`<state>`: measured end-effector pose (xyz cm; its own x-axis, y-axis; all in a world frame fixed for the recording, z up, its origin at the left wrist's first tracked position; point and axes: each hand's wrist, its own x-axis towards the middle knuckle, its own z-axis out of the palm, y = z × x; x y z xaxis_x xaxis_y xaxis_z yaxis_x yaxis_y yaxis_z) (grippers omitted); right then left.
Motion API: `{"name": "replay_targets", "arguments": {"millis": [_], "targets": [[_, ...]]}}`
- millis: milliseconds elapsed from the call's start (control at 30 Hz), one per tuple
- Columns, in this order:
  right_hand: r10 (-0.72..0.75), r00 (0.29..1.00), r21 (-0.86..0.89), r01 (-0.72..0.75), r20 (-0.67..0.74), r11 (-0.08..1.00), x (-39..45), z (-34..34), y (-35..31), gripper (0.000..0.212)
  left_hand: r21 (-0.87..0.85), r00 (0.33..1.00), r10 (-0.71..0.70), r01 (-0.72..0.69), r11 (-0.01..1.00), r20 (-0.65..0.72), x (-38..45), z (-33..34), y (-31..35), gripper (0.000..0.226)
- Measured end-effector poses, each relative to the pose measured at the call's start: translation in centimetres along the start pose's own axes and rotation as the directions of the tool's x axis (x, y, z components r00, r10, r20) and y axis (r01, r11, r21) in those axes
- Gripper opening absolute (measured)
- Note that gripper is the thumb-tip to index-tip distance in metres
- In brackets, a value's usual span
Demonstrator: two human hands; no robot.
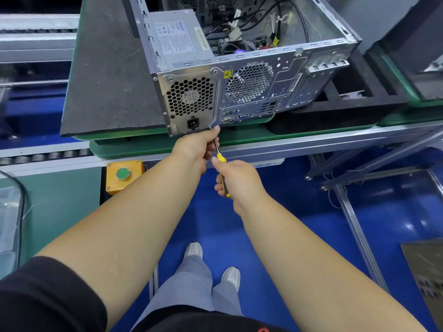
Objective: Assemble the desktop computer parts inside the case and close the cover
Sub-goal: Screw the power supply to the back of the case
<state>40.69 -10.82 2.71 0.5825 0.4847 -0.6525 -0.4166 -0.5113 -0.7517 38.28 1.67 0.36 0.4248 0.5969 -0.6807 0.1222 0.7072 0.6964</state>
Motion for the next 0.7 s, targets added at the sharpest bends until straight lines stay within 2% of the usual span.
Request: {"name": "replay_targets", "arguments": {"millis": [67,133,167,233,300,333,367,400,467,533,600,633,667,700], "targets": [[-0.119,0.988,-0.114,0.108,-0.101,0.988,0.2,0.4,0.6,0.040,-0.002,0.999,-0.003,0.003,1.000,0.037,-0.1,-0.2,0.0,0.023],[-0.122,0.986,-0.059,0.116,-0.115,0.992,0.1,0.8,0.7,0.042,-0.016,0.997,-0.017,0.018,1.000,0.078,-0.4,-0.5,0.0,0.021],[-0.080,0.993,0.021,0.082,-0.087,0.996,-0.1,1.0,0.6,0.040,-0.027,0.994,-0.018,0.021,0.999,0.108,-0.5,-0.8,0.0,0.017],[0.067,0.994,0.307,-0.091,0.087,0.947,-0.3,1.3,0.4,0.037,-0.039,0.984,-0.016,0.023,0.999,0.176,-0.7,-1.4,0.1,0.013],[0.138,0.928,0.565,-0.324,0.346,0.759,-0.4,1.2,0.2,0.036,-0.034,0.977,-0.031,0.039,0.999,0.211,-1.0,-1.7,0.2,0.012],[0.127,0.896,0.614,-0.389,0.425,0.687,-0.4,1.0,0.2,0.036,-0.022,0.978,-0.039,0.044,0.999,0.205,-1.0,-1.8,0.3,0.011],[0.115,0.884,0.619,-0.405,0.453,0.673,-0.4,0.8,0.3,0.038,-0.007,0.981,-0.039,0.041,0.999,0.188,-1.1,-1.7,0.4,0.010],[0.113,0.887,0.596,-0.391,0.448,0.701,-0.3,0.6,0.3,0.039,0.007,0.985,-0.036,0.035,0.999,0.169,-1.0,-1.6,0.5,0.009],[0.126,0.934,0.442,-0.273,0.334,0.854,-0.2,0.6,0.1,0.042,0.024,0.990,-0.026,0.023,0.999,0.141,-0.8,-1.3,0.6,0.010],[0.051,0.994,0.107,-0.062,0.101,0.992,-0.1,0.7,0.1,0.038,0.045,0.991,-0.005,-0.001,0.999,0.133,-0.5,-1.2,0.5,0.011],[-0.148,0.985,-0.209,0.127,-0.086,0.970,0.2,0.7,0.5,0.039,0.057,0.991,0.020,-0.027,0.998,0.129,-0.4,-1.0,0.3,0.011],[-0.232,0.963,-0.289,0.185,-0.135,0.939,0.2,0.9,0.9,0.042,0.050,0.992,0.026,-0.032,0.998,0.121,-0.4,-0.9,0.1,0.011],[-0.275,0.949,-0.308,0.218,-0.156,0.926,0.1,1.0,1.1,0.044,0.038,0.993,0.030,-0.034,0.999,0.112,-0.3,-0.9,0.1,0.011],[-0.263,0.953,-0.237,0.223,-0.152,0.945,0.1,1.3,1.1,0.044,0.025,0.994,0.032,-0.035,0.999,0.104,-0.3,-0.8,0.0,0.012]]}}
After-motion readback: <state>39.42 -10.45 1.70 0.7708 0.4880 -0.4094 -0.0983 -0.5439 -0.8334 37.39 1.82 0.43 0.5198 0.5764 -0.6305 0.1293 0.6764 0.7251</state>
